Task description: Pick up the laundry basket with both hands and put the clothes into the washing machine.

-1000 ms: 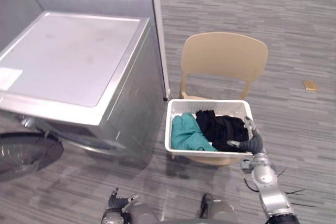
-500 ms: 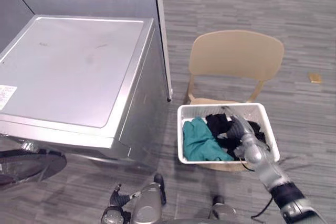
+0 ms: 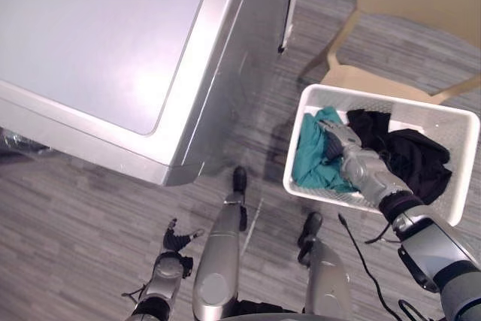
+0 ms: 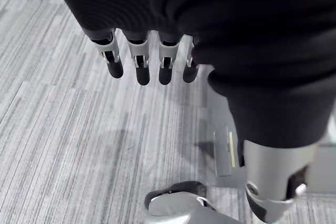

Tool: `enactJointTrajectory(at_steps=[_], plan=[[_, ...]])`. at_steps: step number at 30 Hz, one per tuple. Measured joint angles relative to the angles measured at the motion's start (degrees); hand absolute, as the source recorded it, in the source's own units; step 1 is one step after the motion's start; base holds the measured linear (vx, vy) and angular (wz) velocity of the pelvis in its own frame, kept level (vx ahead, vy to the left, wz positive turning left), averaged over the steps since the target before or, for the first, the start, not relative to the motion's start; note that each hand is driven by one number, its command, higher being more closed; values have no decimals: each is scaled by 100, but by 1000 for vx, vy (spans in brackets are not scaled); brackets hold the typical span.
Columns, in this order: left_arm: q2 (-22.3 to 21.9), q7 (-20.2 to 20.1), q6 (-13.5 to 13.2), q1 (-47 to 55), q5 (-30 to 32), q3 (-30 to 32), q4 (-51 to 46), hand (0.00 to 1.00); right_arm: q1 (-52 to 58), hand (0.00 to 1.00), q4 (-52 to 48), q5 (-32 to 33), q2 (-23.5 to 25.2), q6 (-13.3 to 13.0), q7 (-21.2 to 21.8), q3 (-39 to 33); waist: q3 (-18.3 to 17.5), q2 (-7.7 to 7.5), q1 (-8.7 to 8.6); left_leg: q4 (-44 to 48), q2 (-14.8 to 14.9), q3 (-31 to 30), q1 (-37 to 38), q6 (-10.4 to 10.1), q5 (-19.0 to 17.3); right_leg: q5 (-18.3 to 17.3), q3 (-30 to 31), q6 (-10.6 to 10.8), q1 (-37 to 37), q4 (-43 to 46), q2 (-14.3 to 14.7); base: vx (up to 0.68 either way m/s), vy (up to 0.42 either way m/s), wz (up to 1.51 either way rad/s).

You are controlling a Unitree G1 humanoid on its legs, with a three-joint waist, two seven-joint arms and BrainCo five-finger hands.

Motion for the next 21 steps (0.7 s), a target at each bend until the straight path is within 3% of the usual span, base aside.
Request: enactJointTrajectory(at_steps=[5,10,16,21], plan=[[-183,80,-43,-249,-123,52,-154,0,-425,100,-14,22,128,109,-61,109,6,-11,8,-338,-3,-25,-17,-86,251,-200,-134,-67,-233,321,-24,-9,-50,12],[-277,83,-49,-258,-137,192,-237,0,-192,100,-233,358,340,230,-68,-98,36,-61,3,-573,36,-19,304,-133,365,-207,-172,-70,-67,392,-12,49,-49,2],[-191,64,-10,-238,-138,177,-240,0,626,100,-1699,917,459,236,-169,-1456,134,-271,-123,-963,35,11,1110,-193,420,-188,-125,-85,678,-22,63,38,-17,-5],[-138,29,122,31,-135,178,-268,0,1843,100,-3159,1727,1193,206,-289,-2626,-62,-520,-317,-1582,34,186,1838,-212,572,-90,-26,-53,1201,-452,125,46,-24,-14]])
